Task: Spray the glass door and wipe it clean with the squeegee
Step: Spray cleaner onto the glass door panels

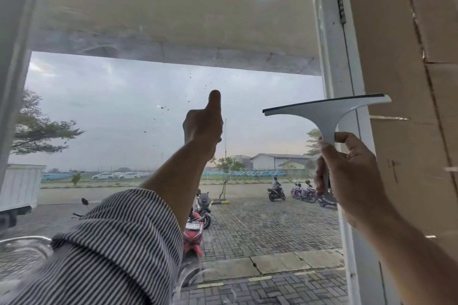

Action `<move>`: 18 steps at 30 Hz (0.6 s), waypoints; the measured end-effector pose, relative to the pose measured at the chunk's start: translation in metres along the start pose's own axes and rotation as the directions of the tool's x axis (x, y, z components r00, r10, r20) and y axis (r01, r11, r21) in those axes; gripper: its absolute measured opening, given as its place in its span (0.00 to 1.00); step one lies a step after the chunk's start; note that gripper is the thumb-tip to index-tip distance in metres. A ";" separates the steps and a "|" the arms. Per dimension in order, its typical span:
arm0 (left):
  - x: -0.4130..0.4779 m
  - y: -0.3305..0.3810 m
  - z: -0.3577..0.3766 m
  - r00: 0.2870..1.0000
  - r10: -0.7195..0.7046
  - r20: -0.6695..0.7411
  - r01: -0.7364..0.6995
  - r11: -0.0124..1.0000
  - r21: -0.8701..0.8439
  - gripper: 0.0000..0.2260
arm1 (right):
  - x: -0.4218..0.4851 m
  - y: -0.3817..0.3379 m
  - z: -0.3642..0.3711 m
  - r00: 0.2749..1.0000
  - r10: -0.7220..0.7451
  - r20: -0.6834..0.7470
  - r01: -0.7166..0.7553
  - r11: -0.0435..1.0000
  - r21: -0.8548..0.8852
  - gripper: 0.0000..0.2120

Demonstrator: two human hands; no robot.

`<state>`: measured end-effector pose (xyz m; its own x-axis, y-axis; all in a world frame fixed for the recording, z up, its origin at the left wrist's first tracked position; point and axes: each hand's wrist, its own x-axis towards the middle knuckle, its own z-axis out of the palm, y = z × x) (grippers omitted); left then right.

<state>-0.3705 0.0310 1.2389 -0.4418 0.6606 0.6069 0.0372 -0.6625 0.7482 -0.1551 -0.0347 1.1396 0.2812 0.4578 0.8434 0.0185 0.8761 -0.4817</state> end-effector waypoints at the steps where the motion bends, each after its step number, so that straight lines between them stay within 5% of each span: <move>1: 0.000 -0.004 0.004 0.999 0.038 -0.014 -0.037 0.999 0.029 0.27 | 0.000 -0.001 -0.002 1.000 0.002 -0.011 -0.002 1.000 0.000 0.03; 9: 0.006 -0.017 -0.003 0.966 0.217 -0.140 -0.173 0.945 0.278 0.29 | -0.003 0.003 -0.009 1.000 -0.002 -0.016 0.002 0.999 -0.035 0.03; 18: 0.027 -0.023 -0.068 0.930 0.225 -0.291 -0.160 0.959 0.234 0.33 | -0.011 0.014 0.021 1.000 0.009 0.024 -0.009 1.000 -0.005 0.01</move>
<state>-0.4441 0.0402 1.2197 -0.6629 0.3623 0.6552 0.3156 -0.6583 0.6834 -0.1786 -0.0241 1.1281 0.2579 0.4692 0.8446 0.0210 0.8713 -0.4904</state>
